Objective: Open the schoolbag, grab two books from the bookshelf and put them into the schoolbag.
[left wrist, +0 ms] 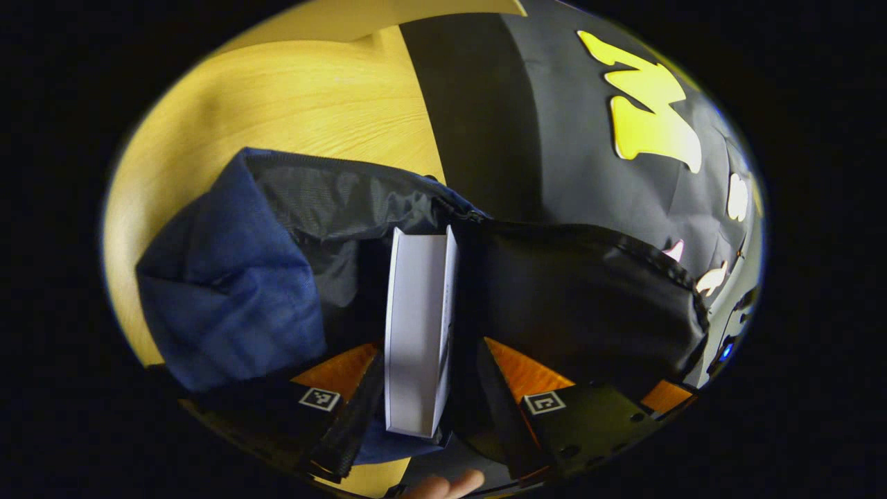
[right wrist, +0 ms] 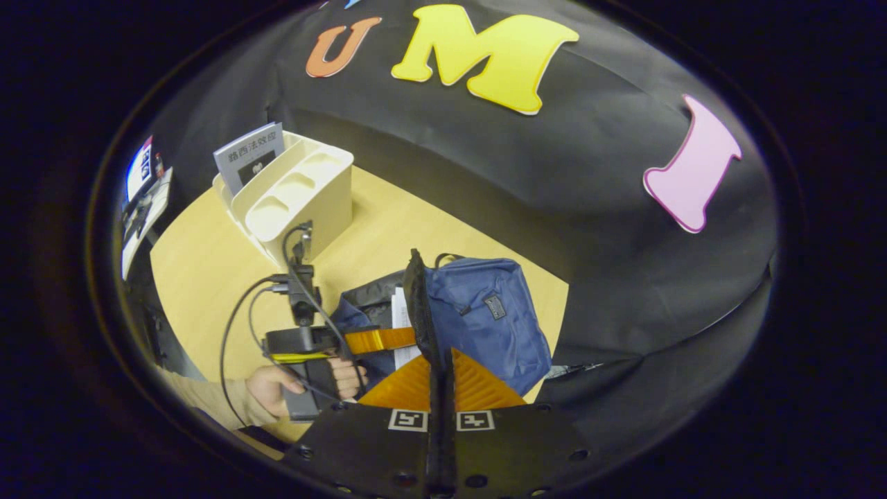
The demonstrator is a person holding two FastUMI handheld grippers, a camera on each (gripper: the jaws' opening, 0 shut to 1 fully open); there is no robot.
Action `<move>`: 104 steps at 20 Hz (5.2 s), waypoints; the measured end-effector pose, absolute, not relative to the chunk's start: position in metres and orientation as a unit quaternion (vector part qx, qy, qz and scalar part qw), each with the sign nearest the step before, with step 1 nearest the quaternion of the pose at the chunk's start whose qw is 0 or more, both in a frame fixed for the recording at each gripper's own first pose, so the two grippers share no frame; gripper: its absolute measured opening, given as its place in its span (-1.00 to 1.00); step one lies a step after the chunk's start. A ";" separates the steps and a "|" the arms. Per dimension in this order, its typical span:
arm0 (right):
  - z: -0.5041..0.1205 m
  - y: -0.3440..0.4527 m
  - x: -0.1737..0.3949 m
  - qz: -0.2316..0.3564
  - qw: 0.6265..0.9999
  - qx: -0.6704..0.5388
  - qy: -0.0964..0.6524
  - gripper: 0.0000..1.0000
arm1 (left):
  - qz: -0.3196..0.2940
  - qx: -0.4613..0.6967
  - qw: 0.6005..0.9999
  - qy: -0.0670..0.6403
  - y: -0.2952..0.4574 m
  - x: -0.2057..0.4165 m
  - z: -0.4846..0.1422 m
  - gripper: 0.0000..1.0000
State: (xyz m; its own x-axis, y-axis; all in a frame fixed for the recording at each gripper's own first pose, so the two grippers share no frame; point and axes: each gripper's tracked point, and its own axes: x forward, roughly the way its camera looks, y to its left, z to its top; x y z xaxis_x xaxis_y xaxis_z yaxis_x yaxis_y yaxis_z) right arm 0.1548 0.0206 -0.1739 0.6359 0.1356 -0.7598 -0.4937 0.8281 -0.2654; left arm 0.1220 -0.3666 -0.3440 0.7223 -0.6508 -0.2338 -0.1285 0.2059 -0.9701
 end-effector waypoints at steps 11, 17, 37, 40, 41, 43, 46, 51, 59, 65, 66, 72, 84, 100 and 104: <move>-0.182 0.022 0.134 0.117 0.895 -0.164 0.399 -0.99 | -0.223 -0.406 0.801 0.379 -0.261 0.008 -0.306 0.70; -0.178 0.025 0.131 0.098 0.906 -0.145 0.386 -0.99 | -0.220 -0.285 0.853 0.377 -0.181 -0.029 -0.286 0.70; -0.197 0.023 0.121 0.094 0.904 -0.140 0.394 -0.99 | -0.045 -0.031 0.962 0.269 0.101 0.023 -0.149 0.67; -0.195 0.020 0.119 0.092 0.904 -0.138 0.395 -0.94 | -0.033 -0.043 0.951 0.303 0.114 0.054 -0.151 0.67; -0.194 0.019 0.119 0.094 0.904 -0.139 0.394 -0.94 | -0.034 -0.042 0.947 0.316 0.117 0.061 -0.154 0.67; -0.193 0.017 0.120 0.093 0.904 -0.140 0.394 -0.99 | -0.037 -0.031 0.939 0.340 0.122 0.080 -0.157 0.68; -0.191 0.017 0.120 0.095 0.904 -0.139 0.394 -0.99 | -0.026 -0.009 0.923 0.385 0.137 0.107 -0.174 0.67; -0.191 0.024 0.118 0.106 0.902 -0.141 0.394 -1.00 | -0.026 -0.033 0.891 0.452 0.142 0.143 -0.200 0.67; -0.195 0.019 0.113 0.122 0.899 -0.134 0.398 -0.99 | 0.014 0.000 0.840 0.543 0.165 0.181 -0.228 0.51; -0.199 0.016 0.107 0.123 0.899 -0.139 0.397 -0.99 | 0.020 -0.020 0.804 0.594 0.171 0.176 -0.250 0.12; -0.200 0.016 0.105 0.122 0.899 -0.138 0.397 -0.99 | 0.013 -0.024 0.804 0.595 0.169 0.176 -0.250 0.10; -0.210 0.017 0.094 0.125 0.896 -0.139 0.403 -0.99 | 0.011 -0.052 0.806 0.590 0.158 0.162 -0.238 -0.15; -0.205 0.014 0.096 0.130 0.900 -0.121 0.399 -0.99 | -0.003 -0.111 0.865 0.489 0.147 0.043 -0.124 -0.13; -0.211 0.019 0.097 0.114 0.895 -0.123 0.414 -0.99 | -0.114 -0.268 0.866 0.408 0.046 -0.089 -0.100 -0.22; -0.208 0.016 0.098 0.108 0.894 -0.129 0.416 -0.99 | -0.158 -0.299 0.847 0.411 -0.003 -0.083 -0.117 -0.22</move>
